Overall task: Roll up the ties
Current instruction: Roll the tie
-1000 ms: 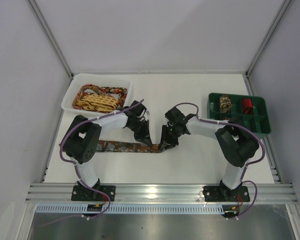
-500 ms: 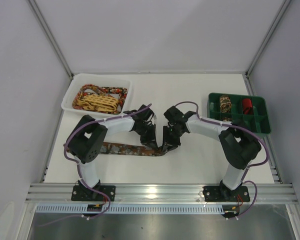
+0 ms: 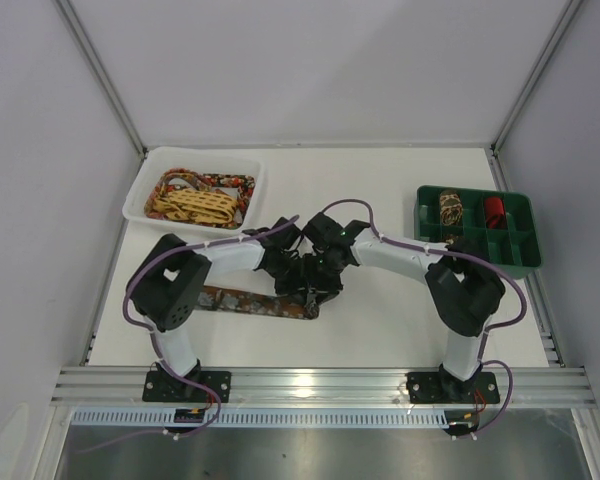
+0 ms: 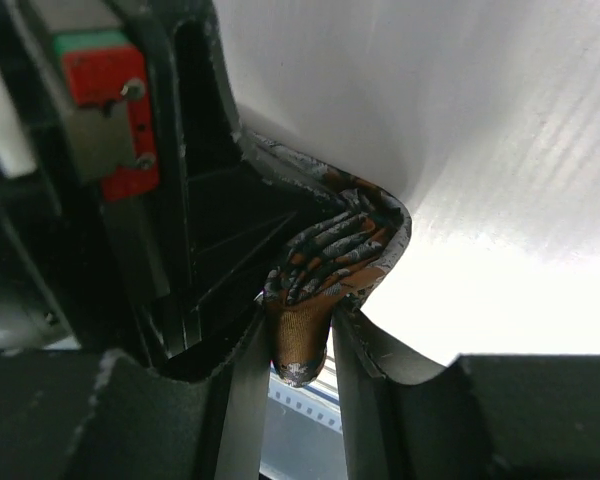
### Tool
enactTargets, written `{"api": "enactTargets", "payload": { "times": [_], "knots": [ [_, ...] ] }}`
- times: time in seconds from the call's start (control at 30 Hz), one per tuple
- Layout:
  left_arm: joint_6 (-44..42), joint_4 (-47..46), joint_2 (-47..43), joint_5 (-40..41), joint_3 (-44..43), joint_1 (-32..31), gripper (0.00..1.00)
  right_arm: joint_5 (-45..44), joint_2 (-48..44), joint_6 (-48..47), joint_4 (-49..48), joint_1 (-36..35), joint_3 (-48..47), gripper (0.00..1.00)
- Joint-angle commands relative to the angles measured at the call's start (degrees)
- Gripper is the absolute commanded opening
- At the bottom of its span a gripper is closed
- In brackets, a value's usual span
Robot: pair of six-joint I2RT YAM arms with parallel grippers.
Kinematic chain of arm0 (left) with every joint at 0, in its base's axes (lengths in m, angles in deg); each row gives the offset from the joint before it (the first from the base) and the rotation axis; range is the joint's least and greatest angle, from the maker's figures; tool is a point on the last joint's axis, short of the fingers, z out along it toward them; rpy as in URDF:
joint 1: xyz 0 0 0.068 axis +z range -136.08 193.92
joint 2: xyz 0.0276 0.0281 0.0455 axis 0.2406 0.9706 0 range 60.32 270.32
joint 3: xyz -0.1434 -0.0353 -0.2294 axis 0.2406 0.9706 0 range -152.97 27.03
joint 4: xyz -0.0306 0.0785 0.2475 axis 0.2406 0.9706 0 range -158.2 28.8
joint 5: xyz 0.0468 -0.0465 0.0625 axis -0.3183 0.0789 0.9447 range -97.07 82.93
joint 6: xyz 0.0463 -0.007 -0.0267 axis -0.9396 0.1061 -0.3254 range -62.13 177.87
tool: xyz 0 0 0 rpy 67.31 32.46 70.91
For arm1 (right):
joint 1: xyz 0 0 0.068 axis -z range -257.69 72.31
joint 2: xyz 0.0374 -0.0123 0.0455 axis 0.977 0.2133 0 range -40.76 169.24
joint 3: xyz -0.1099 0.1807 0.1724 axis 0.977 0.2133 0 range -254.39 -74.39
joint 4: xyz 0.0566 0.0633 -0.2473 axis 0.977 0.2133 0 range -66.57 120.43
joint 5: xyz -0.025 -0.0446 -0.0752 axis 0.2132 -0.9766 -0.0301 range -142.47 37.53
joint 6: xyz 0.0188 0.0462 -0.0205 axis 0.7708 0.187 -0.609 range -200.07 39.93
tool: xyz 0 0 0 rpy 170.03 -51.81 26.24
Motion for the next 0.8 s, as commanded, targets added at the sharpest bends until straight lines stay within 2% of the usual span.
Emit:
{"api": "enactTargets", "payload": {
  "times": [0.0,0.23,0.57,0.77],
  "knots": [
    [-0.77,1.91,-2.47,4.26,1.48,-0.54,0.01,0.00,2.34,-0.04,0.22,-1.14,-3.78,0.36],
    [-1.56,3.32,-7.03,10.32,3.06,0.51,0.01,-1.67,4.36,0.84,1.98,-3.95,-5.37,0.35],
    [-3.23,6.30,-13.28,12.87,5.26,5.17,0.01,-4.22,5.95,0.22,4.26,-5.27,-7.82,0.33],
    [-3.85,4.39,-15.04,12.80,10.87,6.31,0.00,-4.13,7.88,0.75,4.71,-6.41,-10.02,0.35]
  ]
}}
